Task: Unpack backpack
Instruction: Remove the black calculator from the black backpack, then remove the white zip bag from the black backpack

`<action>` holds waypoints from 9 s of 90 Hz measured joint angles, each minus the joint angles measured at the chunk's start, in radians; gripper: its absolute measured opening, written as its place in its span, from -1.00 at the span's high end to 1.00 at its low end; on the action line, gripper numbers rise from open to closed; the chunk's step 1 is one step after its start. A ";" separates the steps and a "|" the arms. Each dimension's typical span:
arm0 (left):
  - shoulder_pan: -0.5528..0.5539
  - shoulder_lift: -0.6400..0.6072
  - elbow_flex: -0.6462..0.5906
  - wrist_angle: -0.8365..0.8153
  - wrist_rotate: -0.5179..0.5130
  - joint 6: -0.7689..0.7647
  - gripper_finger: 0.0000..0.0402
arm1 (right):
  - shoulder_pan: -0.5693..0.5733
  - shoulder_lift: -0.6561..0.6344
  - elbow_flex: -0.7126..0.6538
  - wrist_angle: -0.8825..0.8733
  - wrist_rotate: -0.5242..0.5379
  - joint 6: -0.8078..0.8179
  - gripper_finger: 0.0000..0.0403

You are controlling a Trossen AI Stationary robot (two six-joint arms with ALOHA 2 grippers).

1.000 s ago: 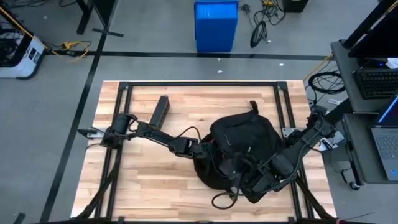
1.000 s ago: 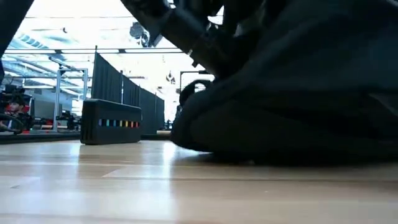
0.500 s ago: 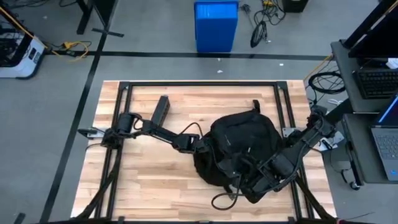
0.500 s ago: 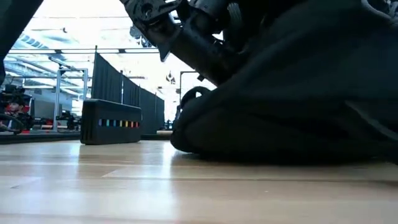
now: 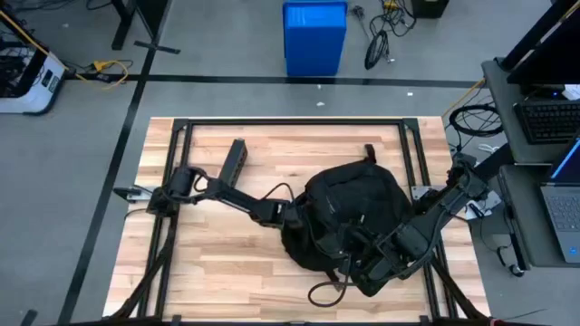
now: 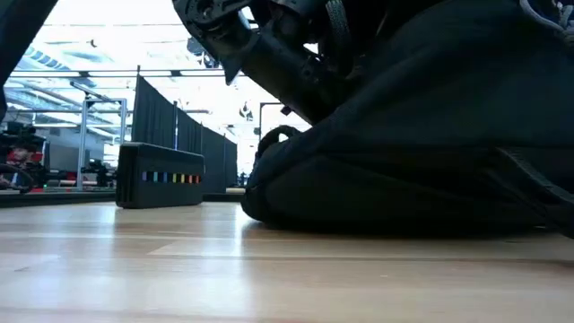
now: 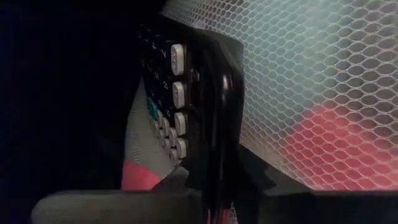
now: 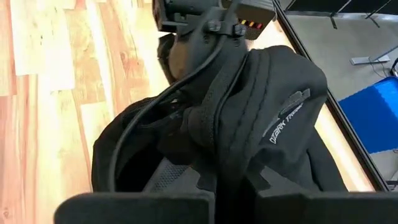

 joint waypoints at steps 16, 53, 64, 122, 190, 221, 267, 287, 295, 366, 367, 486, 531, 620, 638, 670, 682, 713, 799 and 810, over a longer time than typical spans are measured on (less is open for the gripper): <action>-0.035 -0.015 -0.001 -0.030 -0.069 0.004 0.85 | 0.000 0.000 0.000 0.001 0.000 0.001 1.00; -0.122 -0.049 0.049 -0.149 -0.311 0.020 0.85 | 0.000 0.000 0.001 -0.016 -0.001 0.018 1.00; -0.153 -0.054 0.081 -0.195 -0.370 0.006 0.85 | 0.000 0.000 0.001 -0.071 0.000 0.074 1.00; -0.326 -0.057 0.364 -0.816 -0.418 -0.365 0.85 | 0.026 0.000 0.002 -0.189 -0.019 0.194 1.00; -0.557 -0.059 0.531 -1.785 -0.364 -1.519 0.85 | 0.026 0.000 0.001 -0.190 -0.018 0.190 1.00; -0.558 -0.057 0.357 -1.780 -0.308 -1.734 0.85 | 0.026 0.000 0.000 -0.190 -0.018 0.186 1.00; -0.327 -0.057 0.104 -1.743 -0.379 -1.702 0.85 | 0.026 0.000 0.000 -0.189 -0.018 0.186 1.00; -0.238 -0.057 0.024 -1.658 -0.416 -1.586 0.85 | 0.026 0.000 0.000 -0.188 -0.019 0.186 1.00; -0.204 -0.057 -0.006 -1.634 -0.435 -1.531 0.85 | 0.026 0.000 0.000 -0.188 -0.019 0.186 1.00; 0.081 -0.059 -0.099 -1.236 -0.353 -1.046 0.85 | 0.026 0.000 0.000 -0.187 -0.021 0.186 1.00; 0.083 -0.060 -0.099 -1.234 -0.352 -1.046 0.85 | 0.026 0.000 0.000 -0.187 -0.021 0.186 1.00; -0.092 -0.057 0.473 -1.781 -0.297 -1.200 0.18 | 0.026 0.001 0.000 -0.188 -0.023 0.190 1.00; -0.551 -0.240 0.682 -1.549 -0.394 -1.190 0.35 | 0.087 0.001 0.000 -0.188 -0.053 0.205 1.00; -0.330 -0.181 0.225 -0.480 0.023 -0.761 0.72 | 0.214 0.011 0.000 -0.164 -0.072 0.127 1.00; -0.309 -0.068 0.225 -0.486 0.065 -0.614 0.70 | 0.215 0.011 0.000 -0.155 -0.074 0.075 1.00; -0.297 0.012 0.224 -0.271 -0.145 -0.515 0.58 | 0.246 0.011 0.000 -0.117 -0.127 -0.020 1.00; -0.285 0.000 0.233 -0.159 -0.146 -0.467 0.59 | 0.251 0.011 0.000 -0.116 -0.133 -0.012 1.00; -0.288 -0.020 0.290 -0.180 -0.304 -0.291 0.60 | 0.254 0.010 0.000 -0.133 -0.159 0.048 1.00; -0.384 -0.141 0.292 -0.197 -0.399 -0.237 0.03 | 0.242 0.010 0.000 -0.180 -0.157 0.144 1.00; -0.430 -0.168 0.292 -0.158 -0.518 -0.178 0.02 | 0.241 0.010 0.000 -0.178 -0.159 0.113 1.00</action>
